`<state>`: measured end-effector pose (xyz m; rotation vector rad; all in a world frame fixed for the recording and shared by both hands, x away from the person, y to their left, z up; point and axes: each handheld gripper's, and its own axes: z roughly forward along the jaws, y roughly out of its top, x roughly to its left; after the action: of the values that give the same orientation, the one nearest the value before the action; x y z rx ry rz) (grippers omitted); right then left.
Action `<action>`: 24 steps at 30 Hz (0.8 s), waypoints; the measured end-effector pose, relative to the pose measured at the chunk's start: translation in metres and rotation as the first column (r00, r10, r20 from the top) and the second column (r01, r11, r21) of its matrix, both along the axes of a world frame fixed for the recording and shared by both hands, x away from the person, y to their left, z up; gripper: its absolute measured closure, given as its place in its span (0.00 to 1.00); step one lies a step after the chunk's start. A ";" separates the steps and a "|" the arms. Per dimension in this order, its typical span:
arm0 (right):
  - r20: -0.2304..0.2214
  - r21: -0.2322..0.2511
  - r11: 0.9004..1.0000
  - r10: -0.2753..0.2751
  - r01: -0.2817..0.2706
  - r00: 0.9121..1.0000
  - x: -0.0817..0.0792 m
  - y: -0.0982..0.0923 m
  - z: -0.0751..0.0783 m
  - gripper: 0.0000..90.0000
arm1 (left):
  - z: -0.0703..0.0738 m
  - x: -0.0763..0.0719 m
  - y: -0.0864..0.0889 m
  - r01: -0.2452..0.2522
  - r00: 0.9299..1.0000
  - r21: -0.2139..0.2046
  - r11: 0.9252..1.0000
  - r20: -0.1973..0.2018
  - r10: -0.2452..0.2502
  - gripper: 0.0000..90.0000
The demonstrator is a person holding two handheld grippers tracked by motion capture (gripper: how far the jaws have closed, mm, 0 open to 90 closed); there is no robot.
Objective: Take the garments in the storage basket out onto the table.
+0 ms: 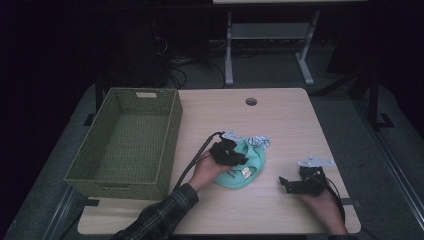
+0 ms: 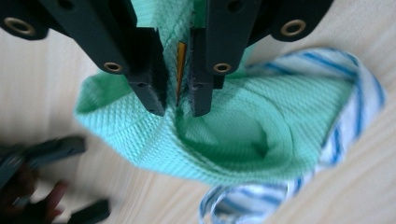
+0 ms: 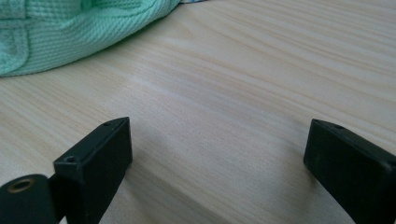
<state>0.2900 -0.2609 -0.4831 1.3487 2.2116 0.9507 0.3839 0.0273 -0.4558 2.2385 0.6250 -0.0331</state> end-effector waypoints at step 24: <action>0.001 -0.001 1.000 0.002 -0.002 1.000 0.000 0.000 0.000 0.08 | 0.035 -0.015 0.053 -0.089 0.994 0.055 0.994 0.062 0.086 1.00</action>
<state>0.2900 -0.2611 -0.4831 1.3455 2.2126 0.9510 0.3686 0.0801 -0.4210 2.2566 0.6991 0.0971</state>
